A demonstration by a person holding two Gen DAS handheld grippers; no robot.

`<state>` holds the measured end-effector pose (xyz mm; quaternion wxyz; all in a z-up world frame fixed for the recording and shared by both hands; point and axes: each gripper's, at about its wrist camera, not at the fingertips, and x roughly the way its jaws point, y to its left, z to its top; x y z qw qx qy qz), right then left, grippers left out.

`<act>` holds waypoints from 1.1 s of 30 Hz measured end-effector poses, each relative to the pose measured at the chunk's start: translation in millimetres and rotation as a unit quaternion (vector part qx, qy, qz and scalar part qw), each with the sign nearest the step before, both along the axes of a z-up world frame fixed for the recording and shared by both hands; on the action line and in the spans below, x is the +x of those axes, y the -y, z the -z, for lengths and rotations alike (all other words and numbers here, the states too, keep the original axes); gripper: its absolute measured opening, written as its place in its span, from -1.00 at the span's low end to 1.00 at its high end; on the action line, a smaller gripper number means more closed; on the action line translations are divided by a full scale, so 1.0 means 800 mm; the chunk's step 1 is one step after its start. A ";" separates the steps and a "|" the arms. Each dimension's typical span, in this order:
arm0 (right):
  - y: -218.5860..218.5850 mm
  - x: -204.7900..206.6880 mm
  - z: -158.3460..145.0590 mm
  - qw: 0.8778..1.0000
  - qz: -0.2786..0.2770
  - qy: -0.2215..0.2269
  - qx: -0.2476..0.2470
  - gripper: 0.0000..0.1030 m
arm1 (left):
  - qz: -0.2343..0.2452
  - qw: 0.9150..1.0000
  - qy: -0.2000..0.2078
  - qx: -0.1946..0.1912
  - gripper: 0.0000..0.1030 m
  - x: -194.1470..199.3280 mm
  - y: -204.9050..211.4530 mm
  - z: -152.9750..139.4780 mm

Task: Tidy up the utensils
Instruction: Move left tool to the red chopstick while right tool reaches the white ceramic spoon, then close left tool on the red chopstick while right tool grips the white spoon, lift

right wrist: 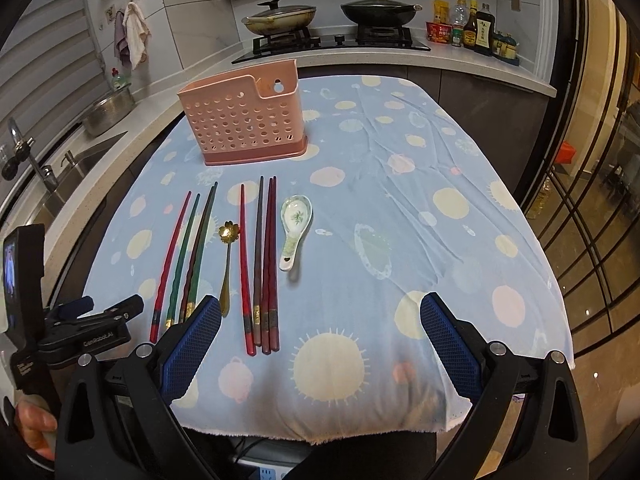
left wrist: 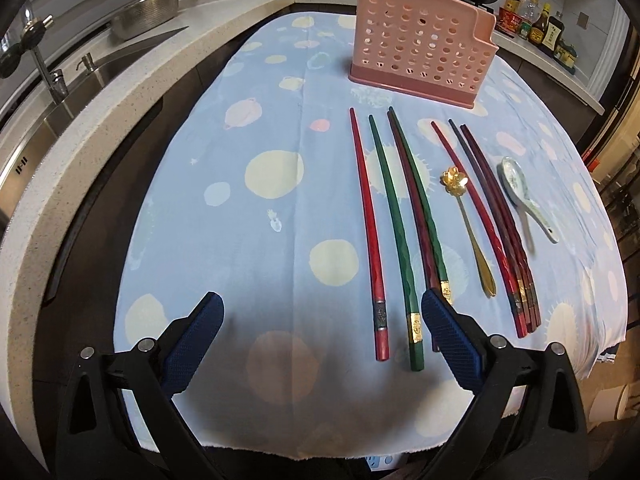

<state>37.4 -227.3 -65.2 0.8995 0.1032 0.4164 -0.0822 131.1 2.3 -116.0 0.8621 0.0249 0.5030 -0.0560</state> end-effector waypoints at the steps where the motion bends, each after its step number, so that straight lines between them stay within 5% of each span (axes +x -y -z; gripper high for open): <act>1: 0.000 0.004 0.002 1.000 0.000 -0.002 0.000 0.86 | 0.000 1.000 -0.005 0.000 0.79 0.004 0.000 0.006; 4: 0.000 0.018 0.011 1.000 -0.002 -0.010 0.000 0.86 | 0.005 1.000 -0.024 -0.006 0.61 0.015 0.002 0.022; 6: 0.000 0.029 0.016 1.000 -0.003 -0.015 0.001 0.86 | 0.013 0.999 -0.033 -0.010 0.32 0.018 0.004 0.029; 10: 0.003 0.051 0.025 1.000 -0.006 -0.014 0.005 0.86 | 0.022 0.999 -0.031 -0.002 0.14 0.021 0.005 0.034; 12: 0.007 0.065 0.029 1.000 -0.004 -0.013 0.012 0.86 | 0.025 0.999 -0.028 -0.003 -0.13 0.021 0.003 0.033; 18: 0.015 0.108 0.046 0.999 -0.009 -0.015 0.042 0.42 | 0.013 0.999 -0.035 -0.016 -0.69 0.029 -0.014 0.030; 26: 0.025 0.151 0.090 0.995 -0.006 -0.044 0.086 -0.30 | 0.016 0.999 -0.033 0.002 -0.71 0.034 -0.005 0.032; 33: 0.022 0.152 0.110 0.994 -0.010 -0.058 0.095 -0.47 | 0.018 0.999 -0.032 0.005 -0.71 0.036 -0.004 0.032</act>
